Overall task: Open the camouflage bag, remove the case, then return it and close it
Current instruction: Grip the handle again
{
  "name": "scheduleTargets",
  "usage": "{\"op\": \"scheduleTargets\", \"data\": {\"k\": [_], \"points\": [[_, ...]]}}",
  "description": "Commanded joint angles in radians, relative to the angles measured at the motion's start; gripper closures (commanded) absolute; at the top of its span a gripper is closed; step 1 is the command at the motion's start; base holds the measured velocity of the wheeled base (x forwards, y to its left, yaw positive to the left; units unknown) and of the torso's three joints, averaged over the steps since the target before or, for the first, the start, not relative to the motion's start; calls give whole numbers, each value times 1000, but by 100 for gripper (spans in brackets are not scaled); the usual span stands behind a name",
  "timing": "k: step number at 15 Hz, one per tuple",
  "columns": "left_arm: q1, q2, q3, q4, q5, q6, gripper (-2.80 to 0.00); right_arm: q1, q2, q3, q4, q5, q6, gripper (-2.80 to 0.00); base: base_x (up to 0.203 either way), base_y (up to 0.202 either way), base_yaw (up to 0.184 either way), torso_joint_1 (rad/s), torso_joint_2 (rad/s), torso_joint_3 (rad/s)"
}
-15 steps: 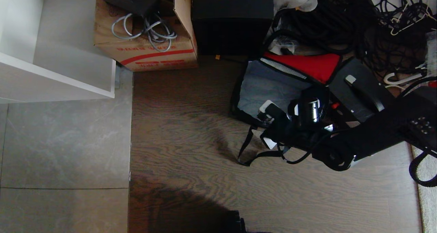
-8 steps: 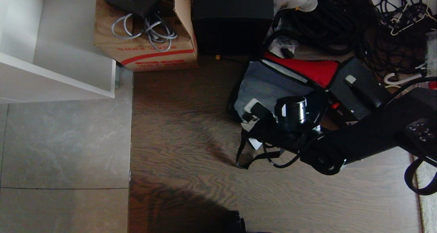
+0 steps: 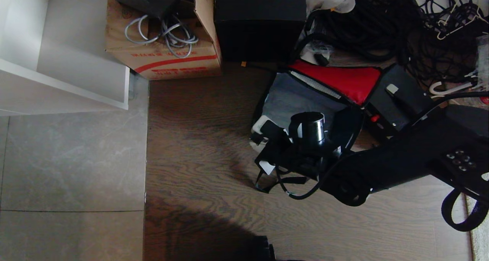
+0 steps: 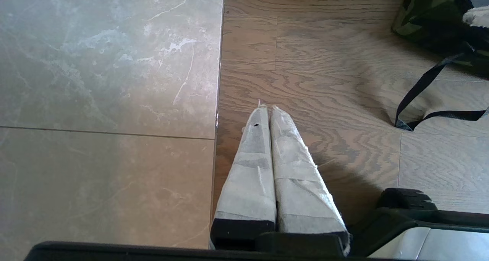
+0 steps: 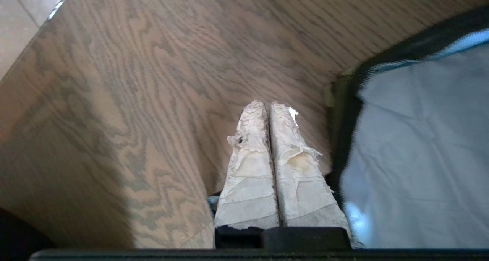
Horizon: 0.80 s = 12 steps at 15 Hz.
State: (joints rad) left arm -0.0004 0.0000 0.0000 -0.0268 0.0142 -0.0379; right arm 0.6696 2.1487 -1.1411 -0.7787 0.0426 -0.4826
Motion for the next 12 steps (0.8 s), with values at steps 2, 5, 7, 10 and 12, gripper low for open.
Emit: {"op": "scheduleTargets", "data": {"k": [2, 5, 7, 10, 12], "points": [[-1, 0, 8, -1, 0, 0, 0, 0, -5, 8, -27, 3, -4, 0, 0, 0, 0, 0, 0, 0], [-1, 0, 8, -1, 1, 0, 0, -9, -77, 31, -11, -7, 8, 0, 0, 0, 0, 0, 0, 0], [-1, 0, 8, -1, 0, 0, 0, -9, -161, 51, -3, -13, 55, 0, 0, 0, 0, 0, 0, 0], [0, 0, 8, -1, 0, 0, 0, -16, -277, 172, 24, -93, 90, 0, 0, 0, 0, 0, 0, 0], [0, 0, 8, -1, 0, 0, 0, -55, -336, 258, 68, -205, 120, 0, 0, 0, 0, 0, 0, 0]]}}
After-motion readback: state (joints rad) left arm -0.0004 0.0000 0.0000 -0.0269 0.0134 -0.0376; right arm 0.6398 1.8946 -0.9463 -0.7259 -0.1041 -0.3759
